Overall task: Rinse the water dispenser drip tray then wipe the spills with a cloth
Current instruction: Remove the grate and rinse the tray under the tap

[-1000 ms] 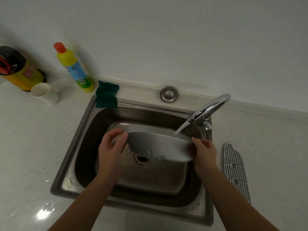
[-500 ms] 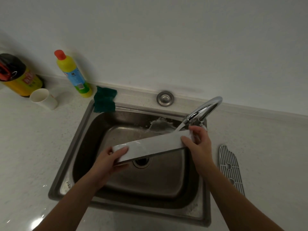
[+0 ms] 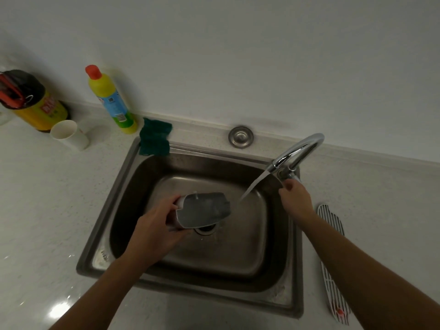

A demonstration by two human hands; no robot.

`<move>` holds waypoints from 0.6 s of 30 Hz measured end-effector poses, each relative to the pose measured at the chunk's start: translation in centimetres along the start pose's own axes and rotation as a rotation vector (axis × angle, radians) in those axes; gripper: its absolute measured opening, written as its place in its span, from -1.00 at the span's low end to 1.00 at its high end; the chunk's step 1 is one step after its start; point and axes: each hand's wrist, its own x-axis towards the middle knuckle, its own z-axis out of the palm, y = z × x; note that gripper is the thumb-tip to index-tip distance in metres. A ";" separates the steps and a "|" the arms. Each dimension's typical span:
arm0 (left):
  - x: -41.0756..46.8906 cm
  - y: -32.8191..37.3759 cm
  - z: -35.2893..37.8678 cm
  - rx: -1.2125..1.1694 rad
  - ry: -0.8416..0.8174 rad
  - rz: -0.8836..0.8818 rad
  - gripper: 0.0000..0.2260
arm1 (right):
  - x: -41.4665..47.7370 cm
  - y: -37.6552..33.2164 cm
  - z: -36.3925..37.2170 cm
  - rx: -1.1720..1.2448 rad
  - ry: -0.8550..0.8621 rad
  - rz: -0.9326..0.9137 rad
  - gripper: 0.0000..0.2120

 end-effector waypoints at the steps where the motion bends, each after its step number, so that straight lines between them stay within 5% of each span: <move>1: -0.2 -0.1 -0.1 0.002 0.003 0.001 -0.20 | 0.5 0.1 -0.2 -0.003 0.045 0.006 -0.82; 9: -0.2 0.7 -0.9 0.024 0.040 0.013 -0.17 | 2.5 -0.7 -1.3 0.053 0.109 0.095 -0.79; 15: 0.2 2.0 -1.3 0.152 0.031 -0.008 -0.27 | -0.9 1.2 -3.1 -0.153 -0.138 -0.001 -0.86; 18: -0.5 2.4 -1.7 0.206 0.080 0.004 -0.29 | -4.2 4.2 -4.7 -0.382 -0.229 -0.009 -0.75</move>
